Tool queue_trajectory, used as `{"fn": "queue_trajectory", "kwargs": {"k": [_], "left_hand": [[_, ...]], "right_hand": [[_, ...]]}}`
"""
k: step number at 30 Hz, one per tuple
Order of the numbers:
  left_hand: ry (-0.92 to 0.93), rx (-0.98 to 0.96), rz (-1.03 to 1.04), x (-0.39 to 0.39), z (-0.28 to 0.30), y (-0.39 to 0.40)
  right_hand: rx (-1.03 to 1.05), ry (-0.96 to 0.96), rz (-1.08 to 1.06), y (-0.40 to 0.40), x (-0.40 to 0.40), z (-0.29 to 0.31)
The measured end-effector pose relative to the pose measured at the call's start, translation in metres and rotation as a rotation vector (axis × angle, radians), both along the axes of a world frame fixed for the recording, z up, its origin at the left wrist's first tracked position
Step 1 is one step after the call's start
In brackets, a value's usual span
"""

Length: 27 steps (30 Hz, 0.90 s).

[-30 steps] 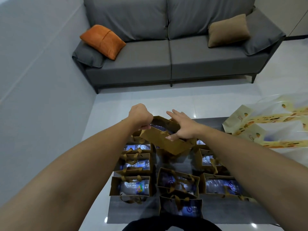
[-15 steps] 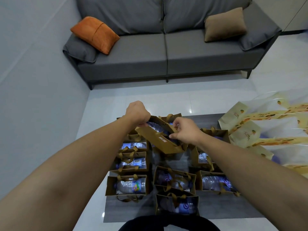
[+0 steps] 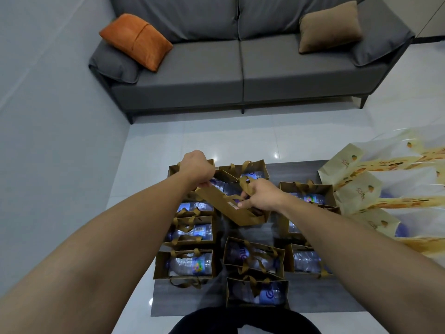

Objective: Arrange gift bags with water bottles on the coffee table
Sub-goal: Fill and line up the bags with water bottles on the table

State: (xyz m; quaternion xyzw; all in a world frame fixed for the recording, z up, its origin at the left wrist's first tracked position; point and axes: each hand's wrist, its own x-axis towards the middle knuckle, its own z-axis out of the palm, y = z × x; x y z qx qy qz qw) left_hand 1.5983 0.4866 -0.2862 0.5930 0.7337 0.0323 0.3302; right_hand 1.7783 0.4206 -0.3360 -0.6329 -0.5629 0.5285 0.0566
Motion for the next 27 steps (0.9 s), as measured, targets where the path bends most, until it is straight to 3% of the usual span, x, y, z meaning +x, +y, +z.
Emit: {"fn": "queue_trajectory", "kwargs": {"k": [6, 12, 19, 27], "left_hand": [[0.014, -0.047, 0.029, -0.006, -0.009, -0.002], [0.045, -0.097, 0.054, -0.018, -0.015, -0.004], [0.059, -0.071, -0.054, -0.005, -0.013, 0.000], [0.113, -0.096, -0.102, -0.011, -0.012, -0.018]], "right_hand": [[-0.037, 0.083, -0.159, 0.003, 0.012, 0.018], [0.053, 0.053, -0.161, 0.010, 0.018, 0.036], [0.300, 0.054, -0.204, 0.026, 0.004, 0.057], [0.288, 0.055, -0.144, 0.021, -0.017, 0.046]]}}
